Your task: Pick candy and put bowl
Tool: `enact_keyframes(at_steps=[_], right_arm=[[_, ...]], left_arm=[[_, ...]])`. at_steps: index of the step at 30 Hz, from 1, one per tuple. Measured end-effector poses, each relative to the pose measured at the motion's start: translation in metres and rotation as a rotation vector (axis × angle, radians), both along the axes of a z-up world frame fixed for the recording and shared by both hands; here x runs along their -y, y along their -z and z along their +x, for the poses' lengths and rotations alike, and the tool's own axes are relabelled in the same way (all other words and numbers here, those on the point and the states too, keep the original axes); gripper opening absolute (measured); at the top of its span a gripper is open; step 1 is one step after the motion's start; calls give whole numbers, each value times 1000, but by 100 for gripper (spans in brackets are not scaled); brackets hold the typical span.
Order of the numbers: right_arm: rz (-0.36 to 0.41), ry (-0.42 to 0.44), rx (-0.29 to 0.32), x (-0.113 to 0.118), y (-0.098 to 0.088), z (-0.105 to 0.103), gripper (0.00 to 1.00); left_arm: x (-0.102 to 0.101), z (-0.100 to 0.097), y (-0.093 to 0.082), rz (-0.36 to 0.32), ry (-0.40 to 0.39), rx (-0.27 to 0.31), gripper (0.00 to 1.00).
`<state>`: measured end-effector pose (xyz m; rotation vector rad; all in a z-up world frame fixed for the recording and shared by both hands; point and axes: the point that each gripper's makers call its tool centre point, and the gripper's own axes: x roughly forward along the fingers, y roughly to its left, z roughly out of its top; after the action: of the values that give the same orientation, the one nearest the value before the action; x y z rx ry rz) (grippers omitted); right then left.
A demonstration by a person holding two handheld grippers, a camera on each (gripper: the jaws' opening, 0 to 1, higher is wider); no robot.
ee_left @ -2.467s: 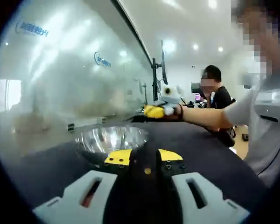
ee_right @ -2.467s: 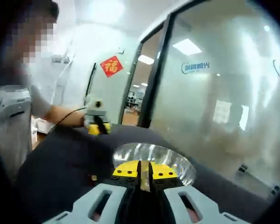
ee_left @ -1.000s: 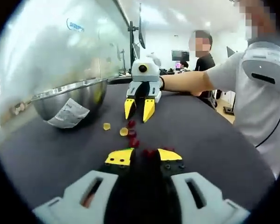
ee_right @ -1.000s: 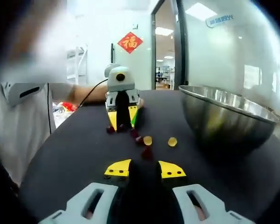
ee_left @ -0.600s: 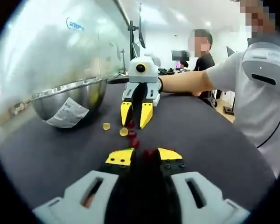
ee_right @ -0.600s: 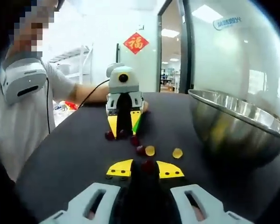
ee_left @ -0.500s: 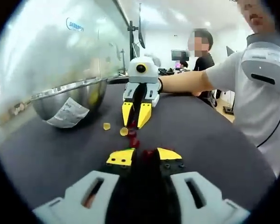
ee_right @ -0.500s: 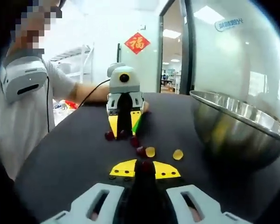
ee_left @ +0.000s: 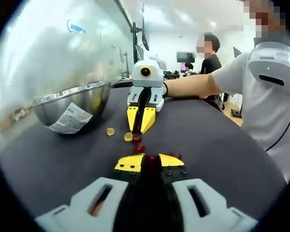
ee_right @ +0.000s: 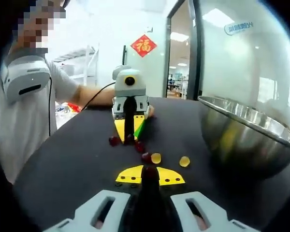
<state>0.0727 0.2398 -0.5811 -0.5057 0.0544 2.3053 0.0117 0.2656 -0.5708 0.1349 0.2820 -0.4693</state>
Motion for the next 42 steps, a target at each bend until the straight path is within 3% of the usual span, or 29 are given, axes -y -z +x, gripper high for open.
enact_keyframes(at_steps=[2, 3, 5, 6, 7, 9, 12, 14, 19, 22, 25, 28, 32, 35, 37, 38, 42], right_arm=[[11, -11, 3, 12, -5, 2, 4], [20, -5, 7, 17, -10, 6, 4], [40, 13, 14, 22, -18, 12, 4], [57, 21, 6, 25, -25, 15, 4], [72, 25, -1, 28, -32, 17, 4], [105, 37, -8, 34, -45, 20, 4], [134, 57, -21, 41, -60, 28, 4], [144, 74, -28, 44, -67, 34, 4], [145, 100, -24, 48, -70, 44, 4], [148, 102, -21, 51, -71, 46, 4], [159, 116, -36, 50, -71, 52, 4], [157, 123, -37, 48, -69, 53, 4], [165, 127, -35, 45, -71, 53, 4], [174, 142, -6, 39, -77, 62, 4], [187, 159, 18, 32, -88, 72, 4], [191, 170, 36, 26, -96, 79, 4], [239, 195, 91, -6, -125, 102, 4]], left_arm=[[-2, -2, -16, -38, -13, 47, 3], [-8, -1, -31, -28, -26, 98, 3], [-27, 7, -70, -47, -96, 200, 3], [-34, 11, -82, -40, -122, 226, 3], [-47, 19, -106, 6, -150, 272, 3], [-57, 33, -139, -1, -164, 327, 3], [-66, 59, -155, 16, -139, 320, 3], [-69, 77, -153, 35, -124, 298, 3], [-77, 111, -127, 74, -135, 212, 3], [-73, 119, -112, 72, -121, 181, 6], [-72, 122, -98, 87, -114, 150, 17], [-76, 119, -96, 82, -126, 145, 16], [-76, 105, -110, 47, -135, 178, 15], [-58, 73, -120, -4, -113, 227, 15], [-47, 47, -108, -1, -98, 223, 15], [-43, 36, -95, 8, -100, 190, 15], [-26, 9, -57, 30, -122, 144, 15]])
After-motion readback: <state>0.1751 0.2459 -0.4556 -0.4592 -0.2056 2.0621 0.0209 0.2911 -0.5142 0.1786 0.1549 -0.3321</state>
